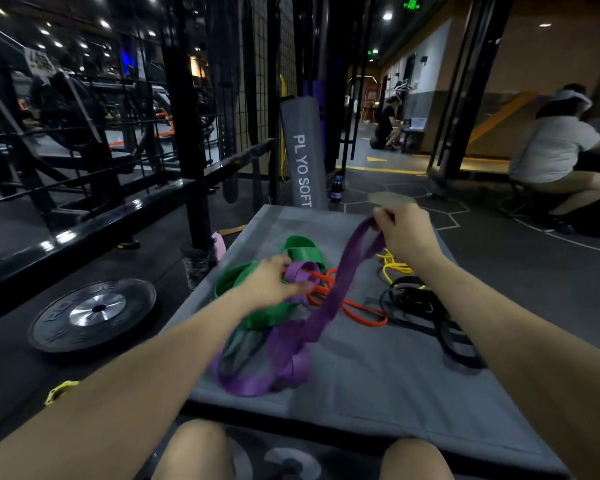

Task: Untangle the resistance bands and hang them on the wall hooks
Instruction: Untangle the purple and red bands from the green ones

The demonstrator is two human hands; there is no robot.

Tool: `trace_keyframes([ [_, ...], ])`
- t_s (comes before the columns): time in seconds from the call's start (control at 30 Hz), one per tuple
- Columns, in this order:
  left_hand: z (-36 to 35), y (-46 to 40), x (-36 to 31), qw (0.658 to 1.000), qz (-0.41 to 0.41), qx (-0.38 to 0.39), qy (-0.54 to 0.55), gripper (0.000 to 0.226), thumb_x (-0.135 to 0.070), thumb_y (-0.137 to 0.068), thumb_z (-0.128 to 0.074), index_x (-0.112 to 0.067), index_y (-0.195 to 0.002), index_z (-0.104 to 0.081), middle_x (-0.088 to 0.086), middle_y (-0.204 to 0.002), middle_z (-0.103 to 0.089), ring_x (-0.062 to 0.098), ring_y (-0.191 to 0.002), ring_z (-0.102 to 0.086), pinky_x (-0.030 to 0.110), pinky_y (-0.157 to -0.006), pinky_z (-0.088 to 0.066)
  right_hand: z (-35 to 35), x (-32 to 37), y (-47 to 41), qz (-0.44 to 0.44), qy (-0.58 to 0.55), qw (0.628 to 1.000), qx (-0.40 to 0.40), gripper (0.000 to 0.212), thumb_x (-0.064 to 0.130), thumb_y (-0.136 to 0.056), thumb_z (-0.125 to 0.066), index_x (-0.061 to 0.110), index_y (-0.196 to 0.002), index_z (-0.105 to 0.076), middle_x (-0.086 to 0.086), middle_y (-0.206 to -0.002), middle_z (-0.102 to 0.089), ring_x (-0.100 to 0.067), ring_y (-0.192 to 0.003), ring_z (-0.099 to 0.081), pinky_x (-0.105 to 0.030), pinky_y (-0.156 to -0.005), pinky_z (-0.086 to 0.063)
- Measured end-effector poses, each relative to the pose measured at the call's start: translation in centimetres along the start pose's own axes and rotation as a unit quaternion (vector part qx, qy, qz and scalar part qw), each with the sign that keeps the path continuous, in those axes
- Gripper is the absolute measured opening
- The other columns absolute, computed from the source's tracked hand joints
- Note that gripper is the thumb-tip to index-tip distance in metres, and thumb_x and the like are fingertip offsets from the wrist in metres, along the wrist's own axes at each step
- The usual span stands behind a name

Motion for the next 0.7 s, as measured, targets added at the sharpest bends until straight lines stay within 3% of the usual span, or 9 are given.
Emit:
trace_keyframes([
  [0.13, -6.4, -0.2, -2.1, 0.992, -0.008, 0.078, 0.1, 0.081, -0.024, -0.067, -0.083, -0.008, -0.131, -0.034, 0.002, -0.129, -0.047, 0.012, -0.114, -0.047, 0.0, -0.081, -0.034, 2.7, 0.7, -0.9, 0.028, -0.029, 0.998, -0.049, 0.042, 0.023, -0.098, -0.042, -0.008, -0.077, -0.061, -0.018, -0.071, -0.064, -0.032, -0.068, -0.057, -0.036, -0.061, -0.04],
  [0.2, -7.4, -1.0, -2.7, 0.99, -0.016, 0.062, 0.128, 0.086, -0.039, -0.055, -0.086, -0.012, -0.124, -0.042, 0.0, -0.126, -0.056, 0.012, -0.114, -0.055, 0.013, -0.094, -0.044, 4.2, 0.1, -1.1, 0.016, -0.026, 0.997, -0.075, 0.044, 0.024, -0.098, -0.041, -0.007, -0.07, -0.055, -0.016, -0.063, -0.053, -0.028, -0.061, -0.046, -0.034, -0.056, -0.027],
  [0.27, -7.7, -1.7, -4.0, 0.99, -0.041, 0.058, 0.121, 0.084, -0.041, -0.057, -0.085, -0.014, -0.126, -0.047, -0.003, -0.122, -0.058, 0.013, -0.115, -0.055, 0.024, -0.099, -0.041, 5.3, -1.3, -1.2, -0.011, -0.044, 0.995, -0.092, 0.046, 0.025, -0.098, -0.041, -0.008, -0.069, -0.052, -0.019, -0.063, -0.052, -0.031, -0.06, -0.044, -0.034, -0.057, -0.031],
  [0.37, -8.3, -2.6, -5.1, 0.992, -0.054, 0.09, 0.072, 0.065, -0.038, -0.069, -0.08, -0.013, -0.121, -0.051, -0.001, -0.116, -0.062, 0.015, -0.108, -0.059, 0.023, -0.094, -0.043, 6.3, -3.8, -1.5, -0.061, -0.063, 0.989, -0.116, 0.048, 0.025, -0.098, -0.041, -0.014, -0.074, -0.054, -0.02, -0.065, -0.049, -0.029, -0.062, -0.041, -0.033, -0.059, -0.032],
  [0.43, -9.0, -2.3, -5.8, 0.988, -0.084, 0.127, 0.038, 0.052, -0.046, -0.07, -0.077, -0.015, -0.107, -0.057, -0.007, -0.1, -0.064, 0.002, -0.089, -0.06, 0.015, -0.085, -0.047, 6.1, -5.8, -1.7, -0.098, -0.088, 0.984, -0.118, 0.047, 0.025, -0.097, -0.042, -0.015, -0.076, -0.056, -0.021, -0.065, -0.05, -0.027, -0.063, -0.041, -0.033, -0.059, -0.033],
  [0.5, -8.5, -1.8, -6.0, 0.99, -0.098, 0.095, 0.039, 0.027, -0.035, -0.081, -0.07, -0.012, -0.094, -0.063, -0.006, -0.08, -0.059, -0.006, -0.065, -0.048, 0.005, -0.06, -0.037, 5.4, -7.4, -1.5, -0.12, -0.109, 0.98, -0.116, 0.046, 0.026, -0.096, -0.042, -0.012, -0.077, -0.059, -0.027, -0.071, -0.06, -0.032, -0.064, -0.051, -0.04, -0.065, -0.046],
  [0.57, -6.3, -1.8, -5.9, 0.994, -0.079, 0.022, 0.076, 0.02, -0.029, -0.088, -0.063, -0.012, -0.077, -0.062, 0.002, -0.068, -0.058, 0.003, -0.058, -0.044, 0.008, -0.051, -0.032, 4.2, -8.8, -1.0, -0.141, -0.136, 0.976, -0.098, 0.046, 0.032, -0.094, -0.042, -0.007, -0.078, -0.062, -0.026, -0.077, -0.066, -0.037, -0.07, -0.061, -0.044, -0.073, -0.053],
  [0.63, -3.2, -2.2, -5.6, 0.989, -0.04, -0.052, 0.134, 0.033, -0.028, -0.092, -0.057, -0.018, -0.061, -0.049, 0.003, -0.056, -0.047, 0.011, -0.053, -0.04, 0.016, -0.048, -0.03, 2.4, -9.5, 0.2, -0.178, -0.175, 0.967, -0.055, 0.051, 0.036, -0.096, -0.043, -0.006, -0.073, -0.061, -0.017, -0.068, -0.063, -0.029, -0.064, -0.057, -0.035, -0.066, -0.046],
  [0.7, -0.3, -2.8, -5.3, 0.971, 0.009, -0.097, 0.217, 0.032, -0.028, -0.093, -0.054, -0.018, -0.063, -0.049, 0.007, -0.064, -0.05, 0.018, -0.06, -0.043, 0.025, -0.057, -0.033, -0.5, -9.0, 1.9, -0.204, -0.253, 0.946, 0.021, 0.058, 0.045, -0.093, -0.046, -0.007, -0.073, -0.058, -0.01, -0.068, -0.051, -0.02, -0.065, -0.046, -0.032, -0.064, -0.037],
])
Point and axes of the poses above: each hand's wrist, its own y-axis away from the middle knuckle, its own z-axis out of the back of the hand, x = y × z, the point moved 7 cm from there along -y, towards the middle knuckle
